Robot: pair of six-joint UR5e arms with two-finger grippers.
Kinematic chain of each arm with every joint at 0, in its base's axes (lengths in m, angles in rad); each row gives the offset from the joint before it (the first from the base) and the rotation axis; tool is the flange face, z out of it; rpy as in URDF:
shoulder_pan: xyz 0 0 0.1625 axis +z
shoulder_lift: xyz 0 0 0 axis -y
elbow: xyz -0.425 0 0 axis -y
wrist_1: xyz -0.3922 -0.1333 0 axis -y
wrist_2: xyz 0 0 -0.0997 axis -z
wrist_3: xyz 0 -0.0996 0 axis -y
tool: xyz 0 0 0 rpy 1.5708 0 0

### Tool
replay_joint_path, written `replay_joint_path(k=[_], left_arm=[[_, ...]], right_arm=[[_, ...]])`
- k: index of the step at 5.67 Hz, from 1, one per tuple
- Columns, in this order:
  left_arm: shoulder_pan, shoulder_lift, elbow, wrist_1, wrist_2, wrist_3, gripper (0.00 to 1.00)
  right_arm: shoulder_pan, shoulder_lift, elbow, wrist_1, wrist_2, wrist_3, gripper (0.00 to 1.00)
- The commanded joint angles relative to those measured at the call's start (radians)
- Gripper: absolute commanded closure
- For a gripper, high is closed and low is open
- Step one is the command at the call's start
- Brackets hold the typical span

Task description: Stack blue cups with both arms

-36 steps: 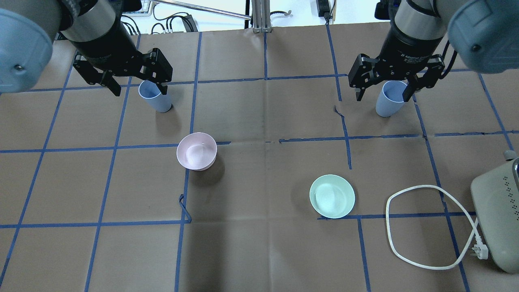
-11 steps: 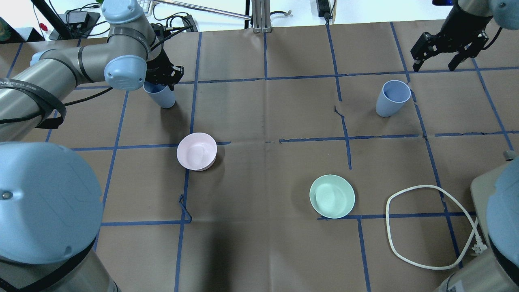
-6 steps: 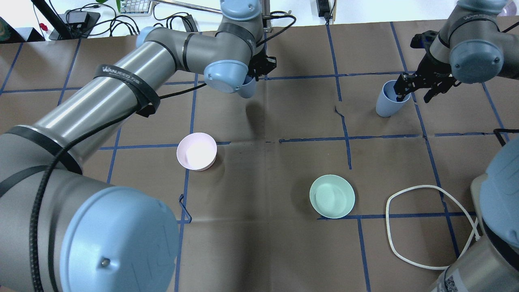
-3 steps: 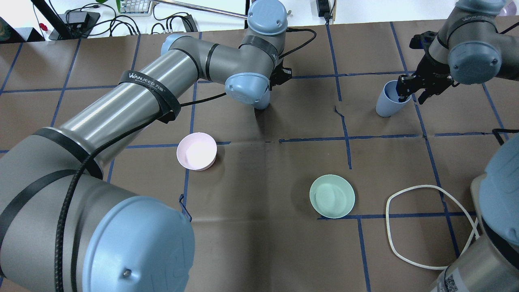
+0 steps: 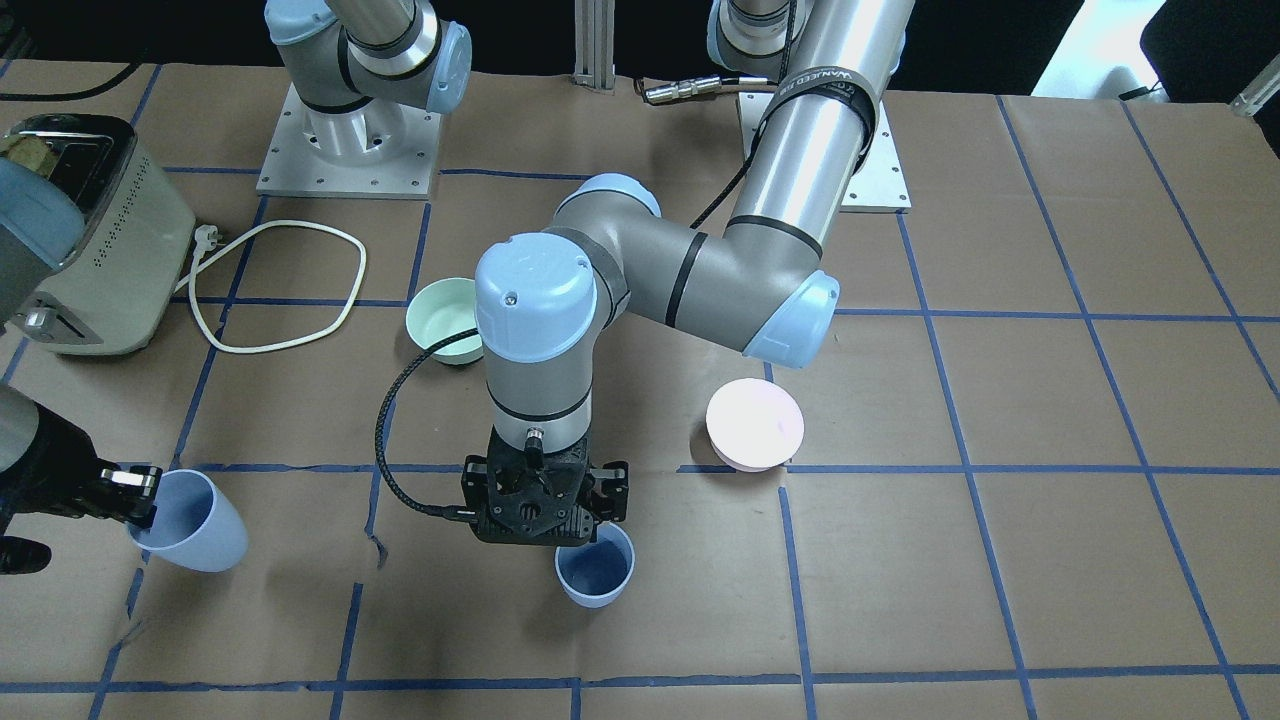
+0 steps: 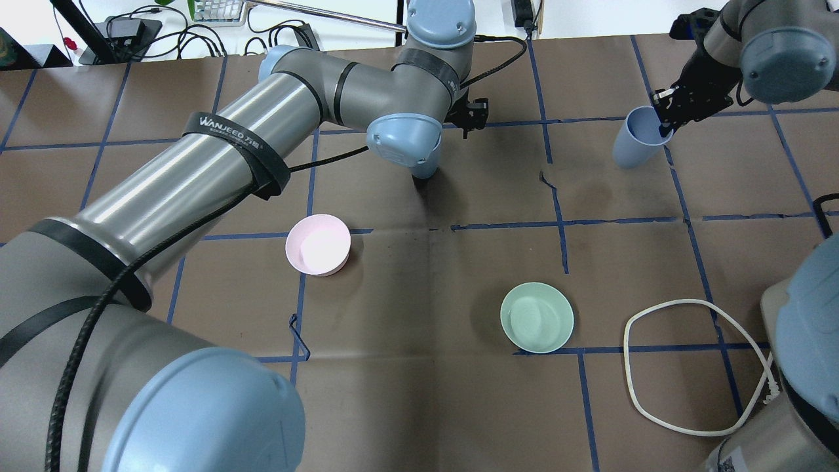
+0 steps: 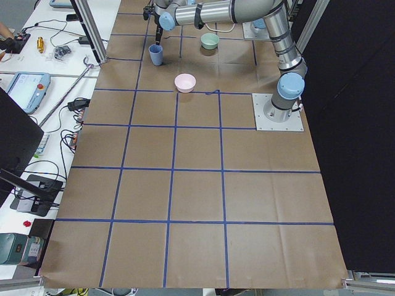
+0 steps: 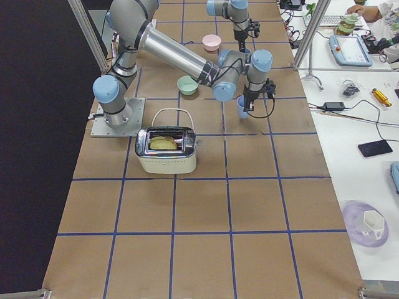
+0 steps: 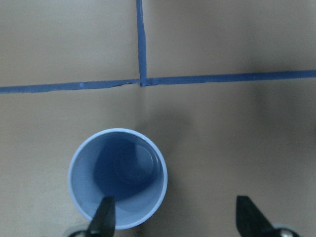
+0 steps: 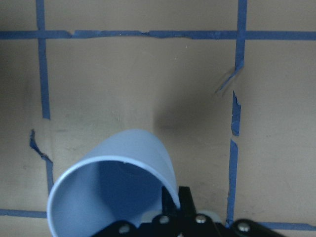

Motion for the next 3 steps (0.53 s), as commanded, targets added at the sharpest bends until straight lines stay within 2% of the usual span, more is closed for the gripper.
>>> replay_joint_path(k=[1, 3], left_arm=[[0.014, 0.152, -0.015, -0.187, -0.005, 0.063, 0.05], [0.13, 0.35, -0.09, -0.423, -0.027, 0.105, 0.04]], right_arm=[[0.014, -0.078, -0.153, 0.27, -0.008, 0.011, 0.93], [0.064, -0.077, -0.169, 0.276, -0.002, 0.117, 0.92]])
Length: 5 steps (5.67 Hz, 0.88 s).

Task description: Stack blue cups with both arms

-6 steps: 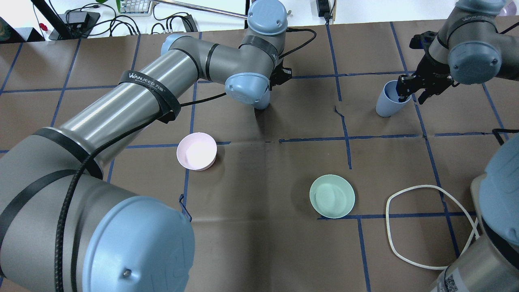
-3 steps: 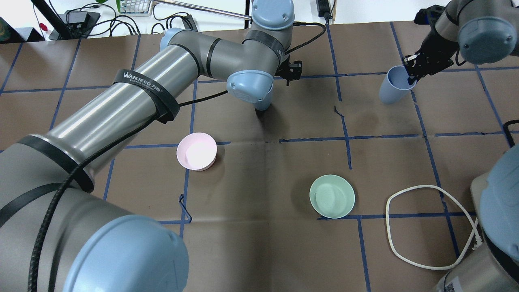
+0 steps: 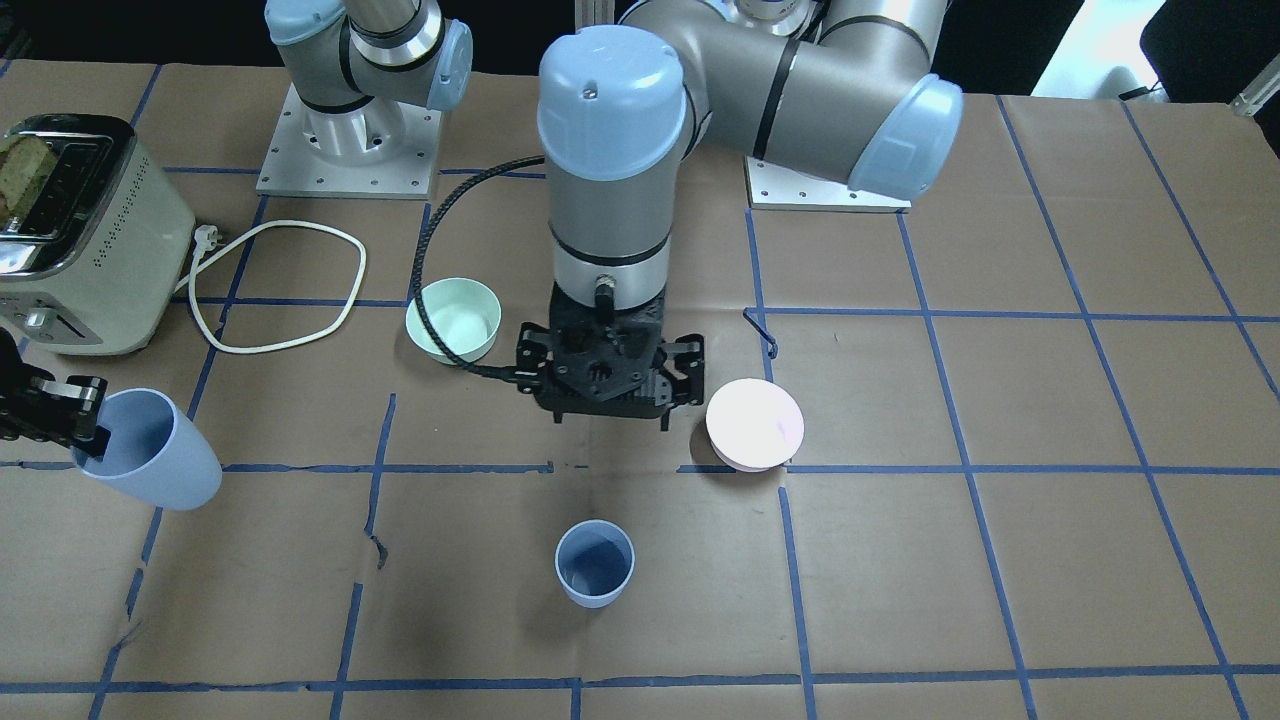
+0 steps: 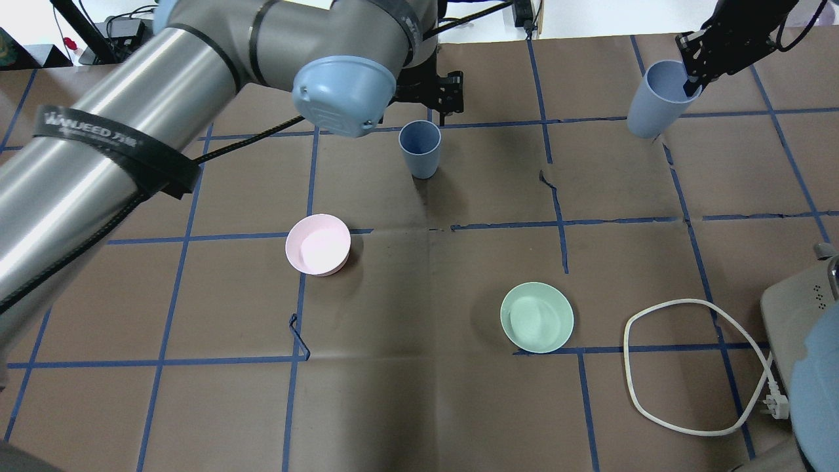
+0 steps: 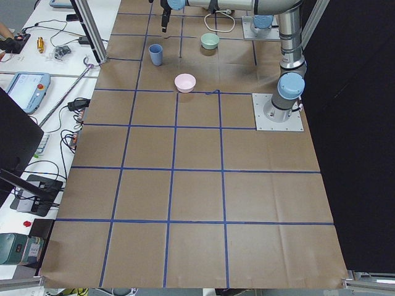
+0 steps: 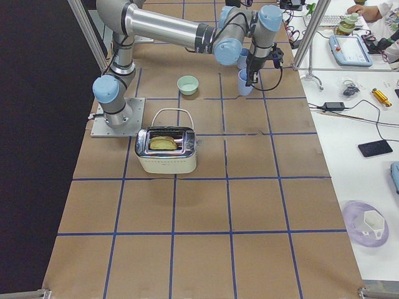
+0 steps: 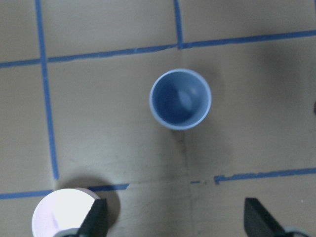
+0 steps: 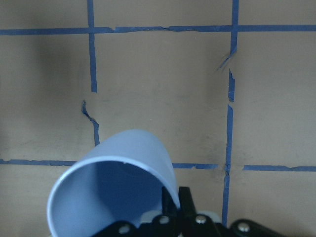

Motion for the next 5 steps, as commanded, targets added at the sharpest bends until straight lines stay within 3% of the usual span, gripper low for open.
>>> replay_joint_path(k=[1, 3, 5], left_arm=[[0.191, 0.191, -0.067, -0.216, -0.03, 0.045, 0.03], [0.239, 0.29, -0.149, -0.227, -0.023, 0.116, 0.02], [0.236, 0.304, -0.163, -0.222, -0.024, 0.09, 0.02]], right_arm=[[0.121, 0.005, -0.011, -0.028, -0.006, 0.167, 0.92], [0.279, 0.06, -0.013, -0.131, -0.003, 0.424, 0.92], [0.431, 0.114, -0.069, -0.165, 0.005, 0.673, 0.92]])
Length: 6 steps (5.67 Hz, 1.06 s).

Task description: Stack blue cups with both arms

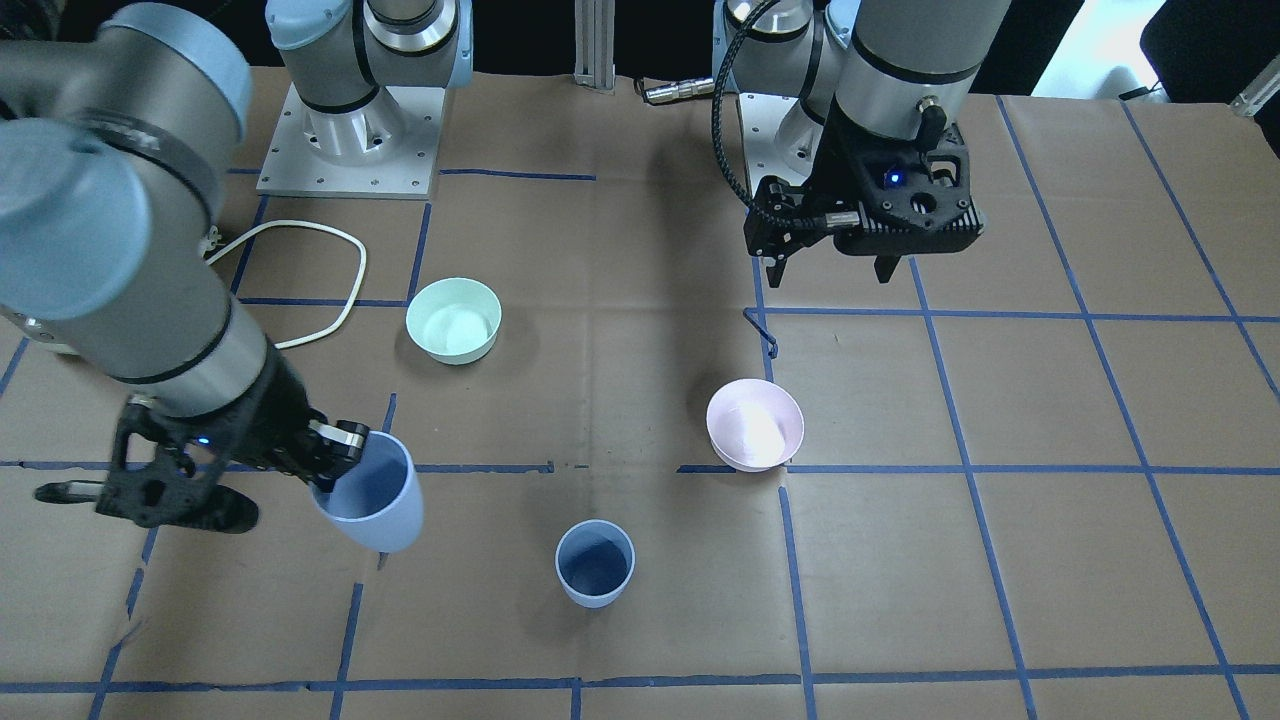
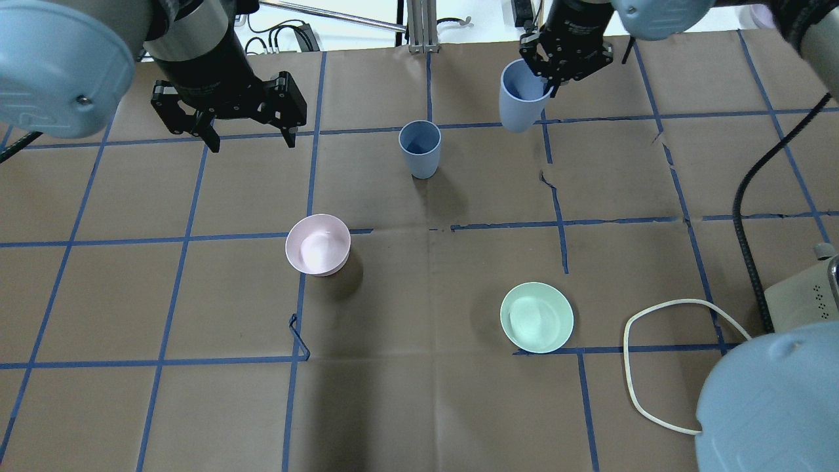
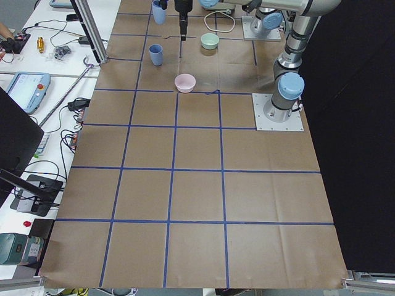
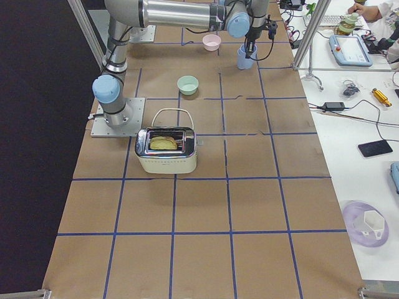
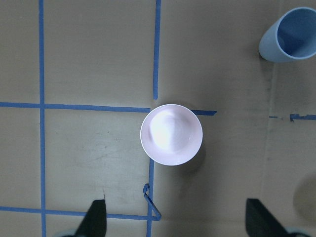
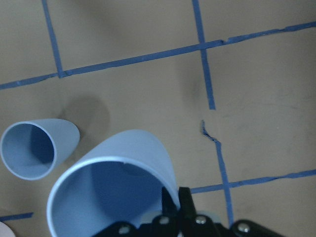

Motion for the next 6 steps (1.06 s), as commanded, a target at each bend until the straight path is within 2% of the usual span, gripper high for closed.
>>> replay_joint_path(k=[1, 2, 6], left_arm=[[0.0, 0.007, -0.005, 0.0, -0.003, -0.018, 0.02], [0.0, 0.008, -0.005, 0.0, -0.003, -0.019, 0.02], [0.003, 0.011, -0.005, 0.009, -0.003, -0.022, 0.02]], right_arm=[[0.138, 0.066, -0.089, -0.012, 0.003, 0.215, 0.92], [0.177, 0.087, -0.097, -0.014, 0.002, 0.283, 0.92], [0.179, 0.151, -0.093, -0.077, -0.006, 0.273, 0.92]])
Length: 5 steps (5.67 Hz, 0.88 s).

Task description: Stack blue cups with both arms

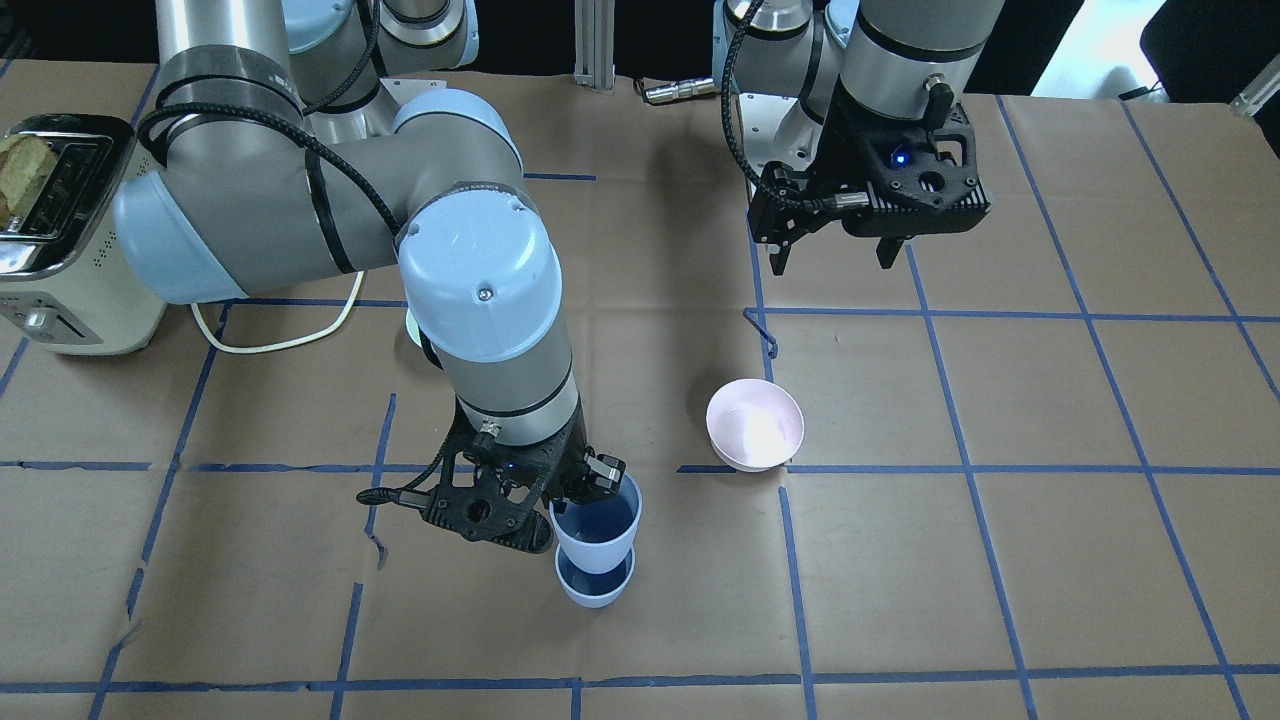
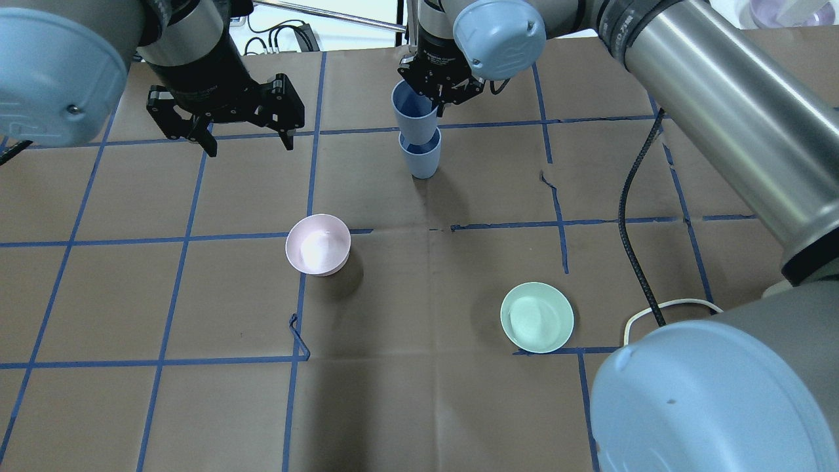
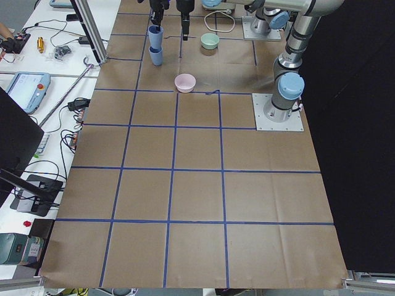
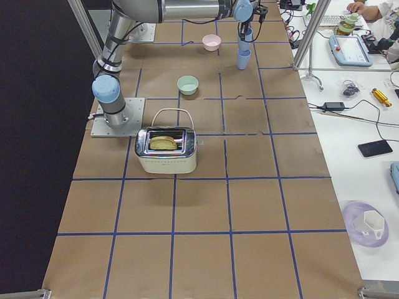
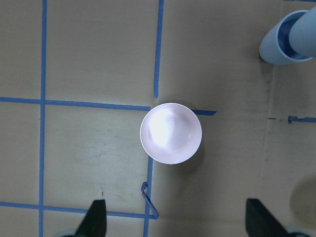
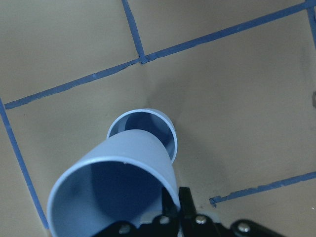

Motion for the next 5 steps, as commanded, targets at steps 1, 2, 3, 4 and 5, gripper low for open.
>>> replay_joint_path(k=[1, 2, 3, 4, 5], left_arm=[[0.001, 0.001, 0.0, 0.008, 0.001, -0.001, 0.02], [0.001, 0.002, 0.0, 0.009, 0.0, -0.026, 0.02], [0.001, 0.002, 0.0, 0.009, 0.001, -0.03, 0.02], [0.001, 0.002, 0.0, 0.009, 0.004, -0.029, 0.02], [0.0, 0.004, 0.0, 0.009, 0.004, -0.029, 0.02]], right_arm=[[-0.001, 0.034, 0.004, -0.01, -0.006, -0.001, 0.93], [-0.001, 0.056, 0.004, -0.011, -0.005, -0.004, 0.92], [0.001, 0.073, 0.003, -0.011, 0.0, -0.006, 0.91], [0.001, 0.078, 0.003, -0.014, 0.003, -0.004, 0.55], [-0.001, 0.078, -0.005, -0.022, 0.006, -0.01, 0.11]])
